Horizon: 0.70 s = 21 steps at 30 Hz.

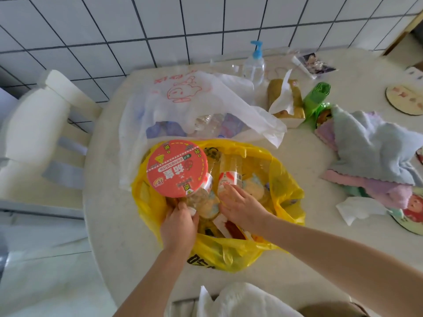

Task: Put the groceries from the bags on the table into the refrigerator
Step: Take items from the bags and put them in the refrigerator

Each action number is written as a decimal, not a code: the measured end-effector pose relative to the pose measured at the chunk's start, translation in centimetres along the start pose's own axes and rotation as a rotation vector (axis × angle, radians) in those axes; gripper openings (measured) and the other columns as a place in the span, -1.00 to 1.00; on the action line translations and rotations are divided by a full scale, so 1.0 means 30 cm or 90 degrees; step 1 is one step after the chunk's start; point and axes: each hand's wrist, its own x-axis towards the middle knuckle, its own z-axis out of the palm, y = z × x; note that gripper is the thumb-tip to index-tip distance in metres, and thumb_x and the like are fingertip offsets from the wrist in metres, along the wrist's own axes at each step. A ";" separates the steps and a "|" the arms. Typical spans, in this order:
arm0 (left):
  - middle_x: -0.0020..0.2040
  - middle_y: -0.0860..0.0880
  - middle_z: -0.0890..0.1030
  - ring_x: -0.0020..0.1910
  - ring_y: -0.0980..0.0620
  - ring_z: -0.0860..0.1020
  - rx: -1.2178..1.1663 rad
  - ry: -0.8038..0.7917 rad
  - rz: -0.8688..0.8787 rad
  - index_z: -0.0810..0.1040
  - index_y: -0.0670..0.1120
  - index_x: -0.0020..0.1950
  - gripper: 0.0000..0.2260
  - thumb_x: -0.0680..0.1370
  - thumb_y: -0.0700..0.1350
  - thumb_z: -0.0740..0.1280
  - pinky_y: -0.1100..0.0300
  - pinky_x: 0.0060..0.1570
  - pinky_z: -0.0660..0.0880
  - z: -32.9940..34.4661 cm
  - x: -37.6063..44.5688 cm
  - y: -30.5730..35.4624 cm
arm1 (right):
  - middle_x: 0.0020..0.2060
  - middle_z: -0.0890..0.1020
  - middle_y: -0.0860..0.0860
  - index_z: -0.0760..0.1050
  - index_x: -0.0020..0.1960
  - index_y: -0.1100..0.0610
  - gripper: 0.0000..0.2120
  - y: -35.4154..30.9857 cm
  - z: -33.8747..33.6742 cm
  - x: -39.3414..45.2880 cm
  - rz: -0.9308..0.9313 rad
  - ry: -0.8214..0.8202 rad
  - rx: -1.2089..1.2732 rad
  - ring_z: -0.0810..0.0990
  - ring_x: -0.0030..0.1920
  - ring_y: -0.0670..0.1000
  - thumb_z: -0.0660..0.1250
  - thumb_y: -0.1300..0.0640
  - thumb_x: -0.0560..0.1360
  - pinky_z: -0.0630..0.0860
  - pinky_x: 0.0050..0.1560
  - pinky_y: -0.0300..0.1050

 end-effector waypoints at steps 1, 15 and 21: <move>-0.04 -0.02 0.63 0.00 -0.02 0.59 -0.006 0.006 -0.002 0.45 -0.07 0.04 -0.74 0.55 0.10 0.32 0.14 -0.19 0.48 0.000 -0.007 0.004 | 0.21 0.59 0.06 0.60 0.12 0.05 -0.56 -0.003 -0.002 0.010 -0.007 0.006 -0.012 0.49 0.28 0.23 0.58 0.09 0.26 0.39 0.33 0.13; -0.48 0.05 0.46 -0.38 -0.01 0.46 -0.030 0.180 0.159 0.43 -0.05 -0.34 -0.69 0.45 0.16 0.30 0.13 -0.39 0.39 -0.082 -0.176 -0.004 | 0.18 0.61 0.04 0.59 0.11 0.09 -0.67 0.098 0.052 -0.068 -0.092 0.347 0.071 0.50 0.28 0.23 0.51 0.21 0.36 0.38 0.35 0.19; -0.51 0.00 0.45 -0.42 -0.06 0.44 -0.050 0.266 0.209 0.39 -0.07 -0.37 -0.66 0.46 0.14 0.24 0.10 -0.42 0.40 -0.183 -0.145 0.028 | 0.26 0.55 0.09 0.47 0.27 0.21 -0.57 0.150 -0.089 -0.161 0.012 0.426 0.304 0.47 0.32 0.15 0.46 0.25 0.43 0.44 0.31 0.07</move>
